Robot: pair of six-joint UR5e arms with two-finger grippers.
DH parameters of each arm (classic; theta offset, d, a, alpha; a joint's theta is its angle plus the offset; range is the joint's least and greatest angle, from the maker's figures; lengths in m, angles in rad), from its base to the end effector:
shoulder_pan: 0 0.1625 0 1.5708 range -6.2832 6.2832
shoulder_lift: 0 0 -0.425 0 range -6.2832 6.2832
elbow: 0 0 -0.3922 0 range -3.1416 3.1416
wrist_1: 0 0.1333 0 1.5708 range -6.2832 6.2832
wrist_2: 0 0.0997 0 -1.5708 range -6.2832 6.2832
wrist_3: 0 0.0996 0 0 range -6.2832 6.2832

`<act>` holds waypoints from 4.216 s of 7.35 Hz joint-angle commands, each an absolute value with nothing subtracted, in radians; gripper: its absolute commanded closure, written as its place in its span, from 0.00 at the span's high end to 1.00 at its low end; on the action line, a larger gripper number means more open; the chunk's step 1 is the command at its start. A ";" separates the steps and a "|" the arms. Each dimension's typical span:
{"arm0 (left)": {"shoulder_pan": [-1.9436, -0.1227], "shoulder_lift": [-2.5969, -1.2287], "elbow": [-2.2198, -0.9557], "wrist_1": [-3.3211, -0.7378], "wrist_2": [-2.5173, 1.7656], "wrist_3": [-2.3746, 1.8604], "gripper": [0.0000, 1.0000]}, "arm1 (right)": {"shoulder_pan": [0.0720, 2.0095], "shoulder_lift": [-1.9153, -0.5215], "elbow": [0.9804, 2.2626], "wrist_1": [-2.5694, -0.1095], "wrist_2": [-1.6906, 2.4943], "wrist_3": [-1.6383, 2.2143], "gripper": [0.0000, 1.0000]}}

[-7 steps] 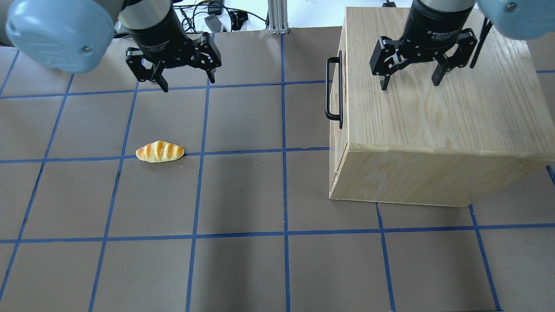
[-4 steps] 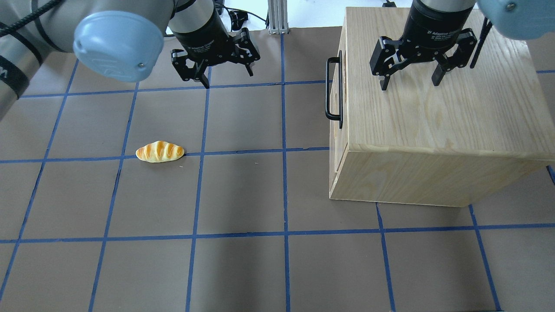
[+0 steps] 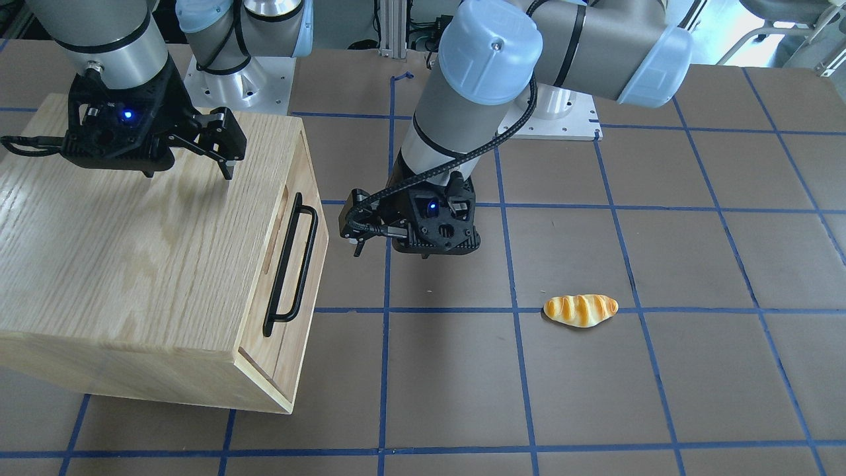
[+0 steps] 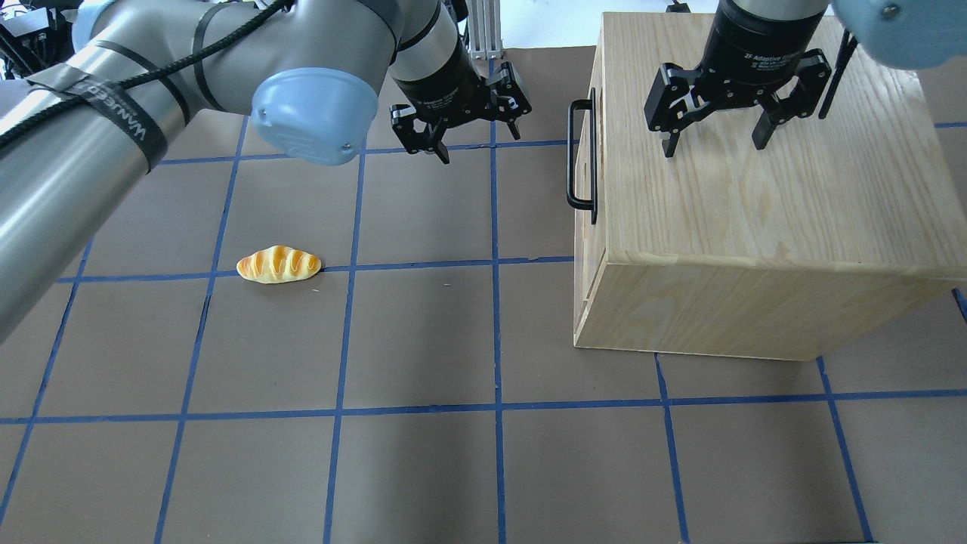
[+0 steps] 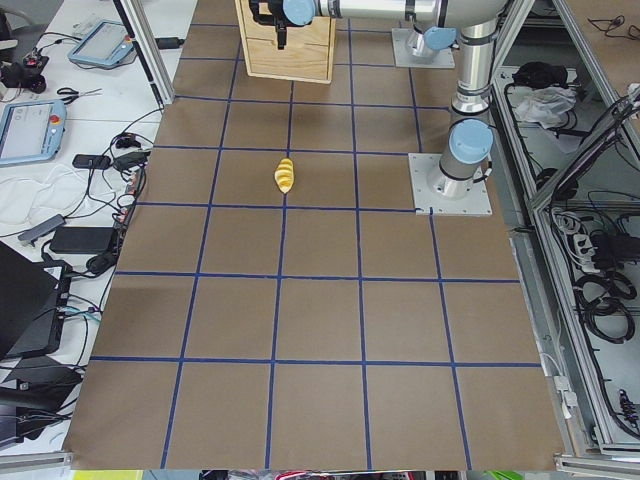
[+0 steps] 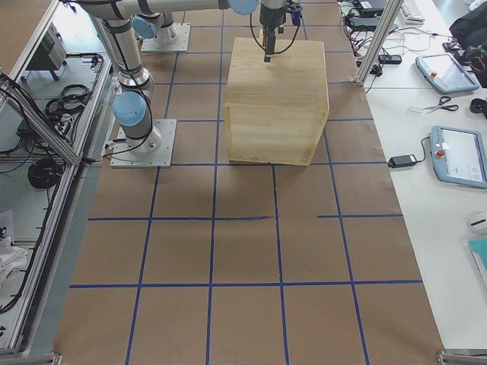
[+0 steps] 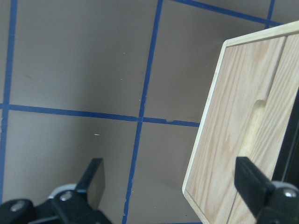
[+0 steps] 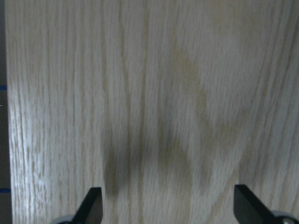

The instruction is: Open upper drawer

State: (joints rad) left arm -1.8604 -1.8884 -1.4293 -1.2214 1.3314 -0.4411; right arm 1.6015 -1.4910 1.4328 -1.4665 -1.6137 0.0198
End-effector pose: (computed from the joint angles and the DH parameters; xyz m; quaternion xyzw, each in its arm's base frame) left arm -0.3314 -0.5625 0.4194 0.0646 -0.9871 0.0377 0.1418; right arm 0.1449 -0.5162 0.5050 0.0059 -0.9995 -0.0225 0.0220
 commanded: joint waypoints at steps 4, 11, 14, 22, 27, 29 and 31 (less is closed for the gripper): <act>-1.905 -1.933 -1.428 -1.170 1.256 -0.362 1.00 | 1.601 -1.491 1.433 -1.466 -1.614 0.020 1.00; -1.920 -1.957 -1.428 -1.155 1.203 -0.327 1.00 | 1.601 -1.491 1.433 -1.466 -1.614 0.020 1.00; -1.922 -1.965 -1.428 -1.154 1.203 -0.324 1.00 | 1.601 -1.491 1.433 -1.466 -1.614 0.020 1.00; -1.921 -1.976 -1.433 -1.143 1.219 -0.319 1.00 | 1.601 -1.491 1.433 -1.466 -1.614 0.020 1.00; -1.921 -1.959 -1.428 -1.147 1.293 -0.270 1.00 | 1.601 -1.491 1.433 -1.466 -1.614 0.018 1.00; -1.921 -1.959 -1.428 -1.149 1.330 -0.268 1.00 | 1.601 -1.491 1.433 -1.466 -1.614 0.018 1.00; -1.921 -1.959 -1.428 -1.149 1.331 -0.268 1.00 | 1.600 -1.491 1.434 -1.466 -1.614 0.018 1.00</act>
State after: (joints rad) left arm -1.9205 -1.9593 -1.4287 -1.1489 1.3265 -0.2687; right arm 1.6012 -1.4910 1.4331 -1.4665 -1.6138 0.0192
